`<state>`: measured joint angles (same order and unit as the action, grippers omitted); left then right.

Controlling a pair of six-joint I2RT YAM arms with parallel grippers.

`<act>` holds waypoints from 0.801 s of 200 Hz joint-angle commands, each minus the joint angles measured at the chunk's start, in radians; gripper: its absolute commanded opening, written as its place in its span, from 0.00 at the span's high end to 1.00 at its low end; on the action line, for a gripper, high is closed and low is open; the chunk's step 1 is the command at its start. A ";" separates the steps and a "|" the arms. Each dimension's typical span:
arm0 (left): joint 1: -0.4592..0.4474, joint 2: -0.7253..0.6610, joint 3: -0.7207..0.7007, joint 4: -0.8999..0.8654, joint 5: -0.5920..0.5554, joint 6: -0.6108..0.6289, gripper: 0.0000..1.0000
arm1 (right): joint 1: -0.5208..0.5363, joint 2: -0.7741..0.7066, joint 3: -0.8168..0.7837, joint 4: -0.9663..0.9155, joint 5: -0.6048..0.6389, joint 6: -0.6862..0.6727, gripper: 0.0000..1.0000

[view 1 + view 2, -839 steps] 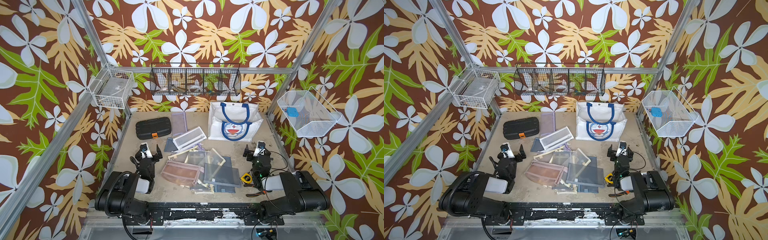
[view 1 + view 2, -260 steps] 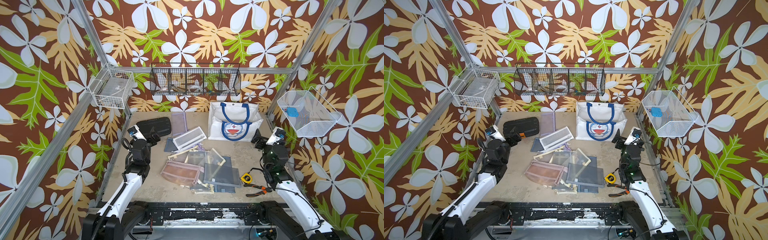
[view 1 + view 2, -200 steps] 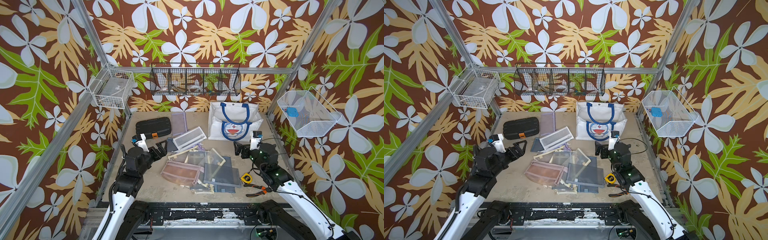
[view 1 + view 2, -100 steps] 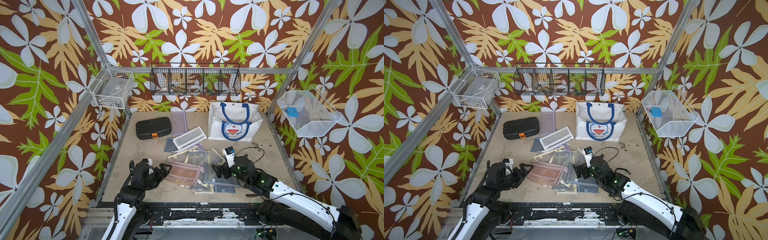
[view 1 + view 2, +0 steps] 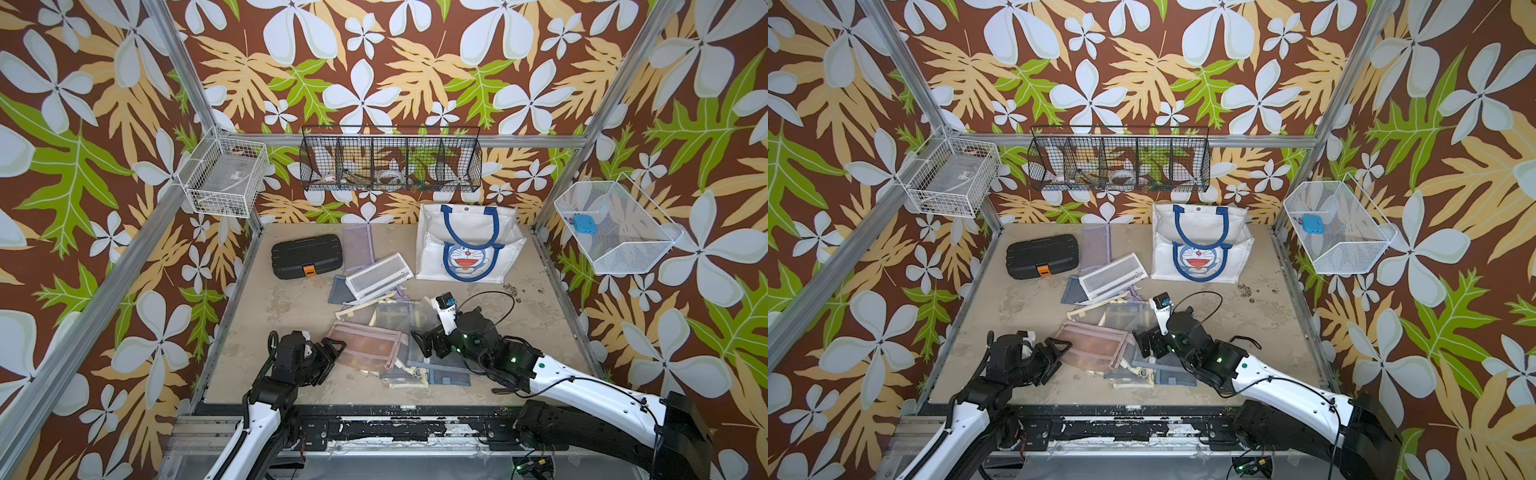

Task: Put the pencil pouch into the canvas bag
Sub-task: Pick up the pencil case from the pencil case.

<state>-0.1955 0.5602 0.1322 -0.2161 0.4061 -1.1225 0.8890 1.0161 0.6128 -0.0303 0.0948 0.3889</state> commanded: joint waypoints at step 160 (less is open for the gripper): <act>-0.001 0.259 -0.036 0.456 -0.069 -0.108 1.00 | 0.001 -0.120 0.004 -0.038 0.088 -0.005 0.05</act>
<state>-0.1974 0.8185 0.0925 0.1978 0.3561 -1.2282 0.8898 0.9085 0.6228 -0.0605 0.1650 0.3851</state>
